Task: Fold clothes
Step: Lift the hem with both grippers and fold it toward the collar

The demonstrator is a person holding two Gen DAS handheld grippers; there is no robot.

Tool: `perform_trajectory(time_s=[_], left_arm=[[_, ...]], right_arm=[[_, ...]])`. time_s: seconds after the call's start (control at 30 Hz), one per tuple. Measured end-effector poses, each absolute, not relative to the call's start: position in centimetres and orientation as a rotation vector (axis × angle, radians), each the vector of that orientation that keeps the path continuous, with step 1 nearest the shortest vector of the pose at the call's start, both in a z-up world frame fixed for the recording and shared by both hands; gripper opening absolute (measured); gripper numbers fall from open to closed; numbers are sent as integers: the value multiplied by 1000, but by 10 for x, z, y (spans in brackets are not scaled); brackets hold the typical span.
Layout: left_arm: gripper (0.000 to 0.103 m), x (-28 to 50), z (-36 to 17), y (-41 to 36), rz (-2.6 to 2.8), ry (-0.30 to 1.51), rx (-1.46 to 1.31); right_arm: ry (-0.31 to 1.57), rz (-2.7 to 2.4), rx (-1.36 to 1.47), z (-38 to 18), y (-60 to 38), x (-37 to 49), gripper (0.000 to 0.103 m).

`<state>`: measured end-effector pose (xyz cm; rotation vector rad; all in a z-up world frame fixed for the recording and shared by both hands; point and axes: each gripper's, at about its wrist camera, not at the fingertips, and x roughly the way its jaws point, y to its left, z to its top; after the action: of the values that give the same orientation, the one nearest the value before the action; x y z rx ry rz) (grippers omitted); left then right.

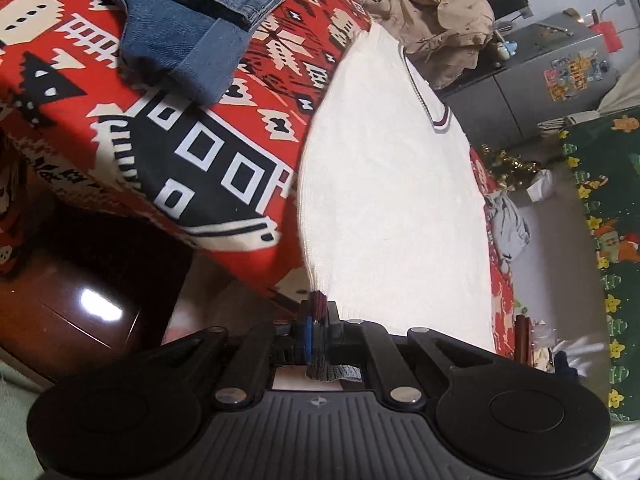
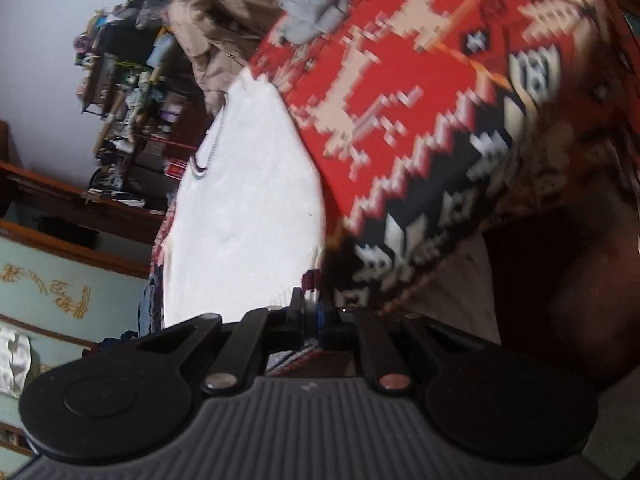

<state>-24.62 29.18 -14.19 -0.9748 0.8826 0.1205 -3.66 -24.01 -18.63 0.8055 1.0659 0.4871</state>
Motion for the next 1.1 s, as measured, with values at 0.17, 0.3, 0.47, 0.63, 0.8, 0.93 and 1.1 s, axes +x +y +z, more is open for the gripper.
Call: perform_trajectory(time_s=[0.17,0.3,0.47,0.63,0.8,0.93,1.1], left_arm=[[6,-267,-122,287,115,880,-979],[6,-287,-116,274,94,913,-982],[6,-296,-148,272,118,980,-1054],[6,-288,-122,277,64,922,-1022],[6,-255,-101,280,37,883,-963],[6,-217,-96,289,56,839,-924],[6,-171,-105,313,87,792,-992]], right_arm=[[1016,531,747,-158,-246,-59,5],[1036,514,732,-142,-268,-96,5],[1093,451,777,-158,-304,-137,5],[1065,463,766,-156,-299,-135,5],[1017,511,744,-121,-286,-109,6],[971,542,710,-97,-265,-70,6],[967,518,698,-96,-240,-20,6]])
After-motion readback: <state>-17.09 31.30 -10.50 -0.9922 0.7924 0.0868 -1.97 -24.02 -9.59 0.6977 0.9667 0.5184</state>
